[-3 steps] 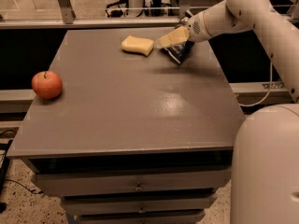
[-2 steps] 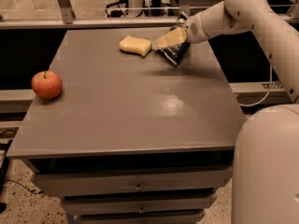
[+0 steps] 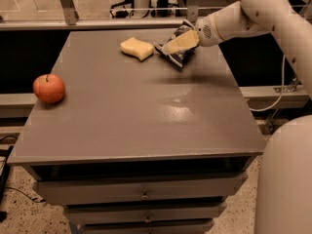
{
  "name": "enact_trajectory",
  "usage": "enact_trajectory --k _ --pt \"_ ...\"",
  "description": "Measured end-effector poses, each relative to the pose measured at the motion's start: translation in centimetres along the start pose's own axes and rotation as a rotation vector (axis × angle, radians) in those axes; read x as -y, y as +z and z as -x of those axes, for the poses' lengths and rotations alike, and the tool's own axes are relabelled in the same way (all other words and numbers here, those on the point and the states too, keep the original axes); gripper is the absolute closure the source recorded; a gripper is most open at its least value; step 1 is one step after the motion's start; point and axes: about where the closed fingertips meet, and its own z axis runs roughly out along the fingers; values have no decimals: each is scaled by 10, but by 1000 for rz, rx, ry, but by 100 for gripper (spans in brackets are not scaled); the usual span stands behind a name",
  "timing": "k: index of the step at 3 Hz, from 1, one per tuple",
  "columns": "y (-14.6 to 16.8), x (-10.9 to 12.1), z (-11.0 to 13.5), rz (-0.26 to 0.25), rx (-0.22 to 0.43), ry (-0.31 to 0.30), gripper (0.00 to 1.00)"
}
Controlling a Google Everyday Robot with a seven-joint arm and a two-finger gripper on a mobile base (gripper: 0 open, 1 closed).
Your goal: Move blue chip bag near sponge
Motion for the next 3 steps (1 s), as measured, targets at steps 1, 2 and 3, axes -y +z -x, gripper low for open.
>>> enact_trajectory --k 1,2,3 --pt "-22 8 -4 -32 17 -11 0" --pt "-53 10 -10 -47 51 -47 0" --pt "-87 12 -22 -32 108 -101 0"
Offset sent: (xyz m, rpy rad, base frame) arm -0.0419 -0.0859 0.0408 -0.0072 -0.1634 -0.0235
